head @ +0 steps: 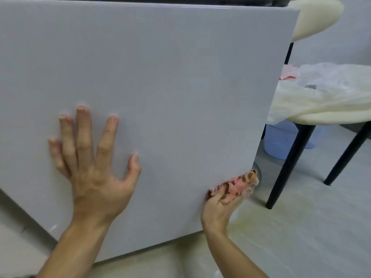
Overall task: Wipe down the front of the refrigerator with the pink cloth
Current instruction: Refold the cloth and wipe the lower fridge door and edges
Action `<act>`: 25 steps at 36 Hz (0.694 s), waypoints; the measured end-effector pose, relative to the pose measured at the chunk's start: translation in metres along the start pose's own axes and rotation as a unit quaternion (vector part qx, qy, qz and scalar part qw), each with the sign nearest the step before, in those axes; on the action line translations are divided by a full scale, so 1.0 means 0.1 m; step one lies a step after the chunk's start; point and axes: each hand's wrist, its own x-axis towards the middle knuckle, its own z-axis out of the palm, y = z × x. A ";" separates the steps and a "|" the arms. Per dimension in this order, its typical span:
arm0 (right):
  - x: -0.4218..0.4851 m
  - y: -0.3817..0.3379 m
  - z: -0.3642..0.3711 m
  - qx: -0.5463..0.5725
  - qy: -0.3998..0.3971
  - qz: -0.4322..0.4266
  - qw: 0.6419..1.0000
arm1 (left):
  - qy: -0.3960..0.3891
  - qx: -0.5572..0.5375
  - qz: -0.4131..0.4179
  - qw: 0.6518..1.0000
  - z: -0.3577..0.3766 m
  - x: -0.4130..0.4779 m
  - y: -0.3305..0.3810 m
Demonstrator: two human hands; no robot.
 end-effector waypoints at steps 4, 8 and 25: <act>-0.18 -0.11 0.27 0.068 0.072 0.116 0.988 | -0.013 0.005 0.001 1.000 -0.05 0.00 -0.01; -0.56 -0.21 0.47 0.073 0.051 0.216 0.972 | -0.022 0.020 0.023 0.999 -0.09 -0.04 -0.11; -0.80 -0.55 0.81 -0.046 0.012 -0.326 0.944 | -0.080 0.045 -0.078 0.993 -0.57 -0.57 -1.02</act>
